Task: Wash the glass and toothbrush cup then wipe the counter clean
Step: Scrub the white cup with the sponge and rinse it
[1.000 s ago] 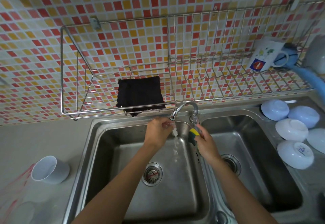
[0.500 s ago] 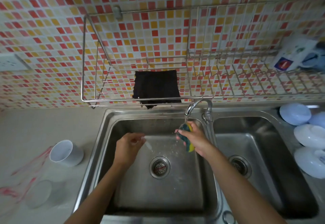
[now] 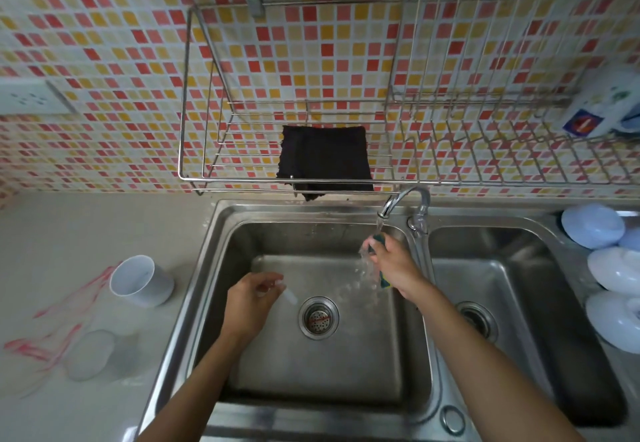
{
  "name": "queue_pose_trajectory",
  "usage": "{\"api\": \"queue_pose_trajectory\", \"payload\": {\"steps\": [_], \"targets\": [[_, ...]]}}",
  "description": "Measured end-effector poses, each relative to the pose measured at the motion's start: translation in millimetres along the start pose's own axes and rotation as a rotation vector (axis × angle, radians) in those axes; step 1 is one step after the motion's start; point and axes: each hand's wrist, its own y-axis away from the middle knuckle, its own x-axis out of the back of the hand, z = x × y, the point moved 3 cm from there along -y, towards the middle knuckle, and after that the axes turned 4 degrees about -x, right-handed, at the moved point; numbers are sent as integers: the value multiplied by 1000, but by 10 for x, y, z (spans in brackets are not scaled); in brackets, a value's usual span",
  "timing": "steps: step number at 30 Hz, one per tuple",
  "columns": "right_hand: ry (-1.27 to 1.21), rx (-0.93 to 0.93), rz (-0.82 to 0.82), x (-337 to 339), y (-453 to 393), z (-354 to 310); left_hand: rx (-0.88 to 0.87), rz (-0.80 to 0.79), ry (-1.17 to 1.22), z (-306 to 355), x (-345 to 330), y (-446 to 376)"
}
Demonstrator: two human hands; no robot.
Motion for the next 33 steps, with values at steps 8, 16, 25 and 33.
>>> {"api": "queue_pose_trajectory", "payload": {"steps": [8, 16, 25, 33], "targets": [[12, 13, 42, 66, -112, 76, -30, -19, 23, 65, -44, -60], [-97, -230, 140, 353, -319, 288, -32, -29, 31, 115, -65, -113], [-305, -284, 225, 706, -368, 276, -15, 5, 40, 116, 8, -80], [302, -69, 374, 39, 114, 445, -193, 120, -311, -52, 115, 61]]}}
